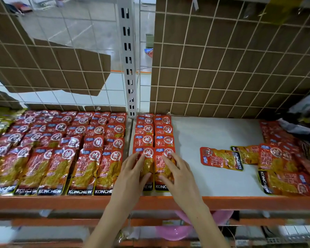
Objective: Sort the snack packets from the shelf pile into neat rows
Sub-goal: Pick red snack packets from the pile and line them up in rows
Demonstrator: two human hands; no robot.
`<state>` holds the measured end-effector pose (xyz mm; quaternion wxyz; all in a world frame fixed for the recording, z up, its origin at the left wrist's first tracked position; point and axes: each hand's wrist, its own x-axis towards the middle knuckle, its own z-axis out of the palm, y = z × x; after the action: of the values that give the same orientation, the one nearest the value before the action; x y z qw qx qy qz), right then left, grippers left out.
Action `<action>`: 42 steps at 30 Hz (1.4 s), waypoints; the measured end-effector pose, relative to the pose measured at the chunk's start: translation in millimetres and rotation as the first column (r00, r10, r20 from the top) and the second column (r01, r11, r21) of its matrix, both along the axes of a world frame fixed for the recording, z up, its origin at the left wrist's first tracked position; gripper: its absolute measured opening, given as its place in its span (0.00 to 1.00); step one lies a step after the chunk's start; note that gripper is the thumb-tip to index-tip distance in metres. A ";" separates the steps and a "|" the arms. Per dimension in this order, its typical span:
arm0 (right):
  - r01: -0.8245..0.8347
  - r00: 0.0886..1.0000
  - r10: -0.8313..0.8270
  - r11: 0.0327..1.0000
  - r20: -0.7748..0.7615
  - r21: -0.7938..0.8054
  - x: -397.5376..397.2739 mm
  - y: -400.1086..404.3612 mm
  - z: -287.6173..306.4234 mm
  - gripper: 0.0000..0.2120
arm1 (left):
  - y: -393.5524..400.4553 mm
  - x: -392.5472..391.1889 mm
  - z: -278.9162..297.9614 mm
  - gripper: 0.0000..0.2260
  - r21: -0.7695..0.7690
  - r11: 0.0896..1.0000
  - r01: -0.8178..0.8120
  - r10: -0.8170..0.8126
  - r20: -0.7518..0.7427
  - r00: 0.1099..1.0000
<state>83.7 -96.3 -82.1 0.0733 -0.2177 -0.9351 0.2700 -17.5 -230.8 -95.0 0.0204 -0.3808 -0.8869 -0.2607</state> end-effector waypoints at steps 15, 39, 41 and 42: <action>0.071 0.983 -0.103 0.977 0.153 0.203 17.8 16.2 40.9 0.24 | 30.6 -11.7 57.9 0.22 -0.306 0.946 0.106 -0.193 -0.271 0.943; 0.609 0.540 -0.687 0.718 0.486 0.337 177.9 183.1 60.2 0.42 | 313.1 147.6 74.3 0.22 -0.507 0.756 0.415 -0.534 -0.110 0.838; 0.637 0.526 -0.699 0.701 0.485 0.320 173.6 189.6 58.1 0.48 | 320.5 146.5 68.4 0.21 -0.508 0.760 0.405 -0.516 -0.094 0.851; 0.664 0.520 -0.714 0.683 0.469 0.304 171.8 192.9 57.3 0.50 | 323.5 145.8 66.0 0.21 -0.497 0.771 0.399 -0.502 -0.087 0.860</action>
<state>255.5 96.7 -24.9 -0.0901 -0.6342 -0.7610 0.1028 128.4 92.7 -28.9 -0.0385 -0.6029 -0.7969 0.0035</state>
